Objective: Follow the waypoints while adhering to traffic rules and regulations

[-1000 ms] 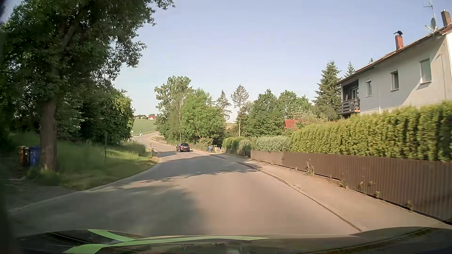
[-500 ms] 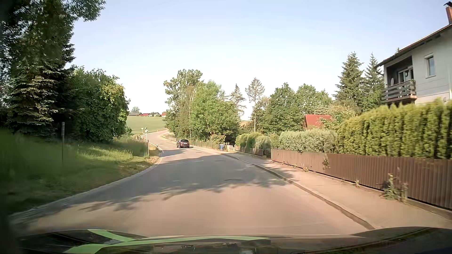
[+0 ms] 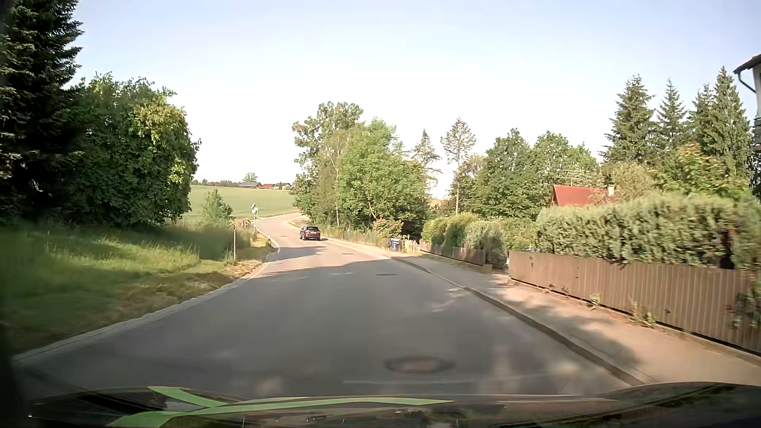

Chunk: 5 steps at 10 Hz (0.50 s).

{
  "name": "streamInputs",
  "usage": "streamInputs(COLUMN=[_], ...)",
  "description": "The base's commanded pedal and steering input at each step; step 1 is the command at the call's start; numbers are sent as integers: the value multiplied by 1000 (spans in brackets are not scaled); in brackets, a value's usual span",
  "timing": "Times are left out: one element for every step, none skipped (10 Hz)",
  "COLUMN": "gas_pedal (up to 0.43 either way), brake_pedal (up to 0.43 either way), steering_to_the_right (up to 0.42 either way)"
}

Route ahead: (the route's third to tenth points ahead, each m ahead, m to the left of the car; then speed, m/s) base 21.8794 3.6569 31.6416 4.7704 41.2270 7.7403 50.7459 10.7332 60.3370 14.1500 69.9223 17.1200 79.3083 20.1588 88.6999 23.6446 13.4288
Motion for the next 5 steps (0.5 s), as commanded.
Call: streamInputs(gas_pedal=[110,118,118,118,118], brake_pedal=[0,0,0,0,0], steering_to_the_right=[-34,-34,-34,-34,-34])
